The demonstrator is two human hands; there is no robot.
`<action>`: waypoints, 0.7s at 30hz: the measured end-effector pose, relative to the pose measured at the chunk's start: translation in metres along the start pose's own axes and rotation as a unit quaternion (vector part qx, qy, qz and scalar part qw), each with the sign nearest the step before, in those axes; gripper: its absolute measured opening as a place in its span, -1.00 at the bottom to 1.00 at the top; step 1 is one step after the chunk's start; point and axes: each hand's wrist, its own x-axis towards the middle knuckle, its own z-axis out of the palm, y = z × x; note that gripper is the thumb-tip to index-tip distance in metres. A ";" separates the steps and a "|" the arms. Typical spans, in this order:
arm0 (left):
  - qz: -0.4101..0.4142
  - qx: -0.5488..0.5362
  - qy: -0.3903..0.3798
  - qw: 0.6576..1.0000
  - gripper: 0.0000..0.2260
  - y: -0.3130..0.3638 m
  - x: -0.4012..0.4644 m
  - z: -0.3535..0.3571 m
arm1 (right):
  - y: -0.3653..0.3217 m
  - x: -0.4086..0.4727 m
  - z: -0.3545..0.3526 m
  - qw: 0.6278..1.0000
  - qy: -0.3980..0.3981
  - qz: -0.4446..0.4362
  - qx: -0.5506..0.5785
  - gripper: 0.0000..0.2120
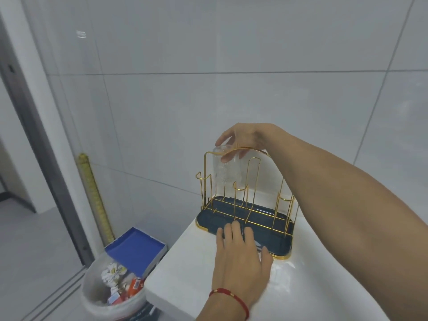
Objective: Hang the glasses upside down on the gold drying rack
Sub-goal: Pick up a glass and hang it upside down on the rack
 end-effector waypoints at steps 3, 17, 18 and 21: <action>0.002 -0.005 0.006 1.000 -0.58 -0.001 0.000 0.001 | -0.002 0.001 -0.001 1.000 -0.012 0.011 -0.014 -0.47; 0.022 -0.042 0.073 0.996 -0.71 -0.001 -0.002 -0.001 | 0.052 -0.142 0.032 0.881 0.442 -0.128 0.110 -0.75; 0.028 -0.039 0.079 0.996 -0.72 0.000 -0.003 -0.002 | 0.064 -0.162 0.046 0.877 0.455 -0.119 0.100 -0.75; 0.061 -0.016 0.102 0.993 -0.79 0.003 -0.009 -0.007 | 0.106 -0.226 0.092 0.891 0.444 -0.062 0.077 -0.76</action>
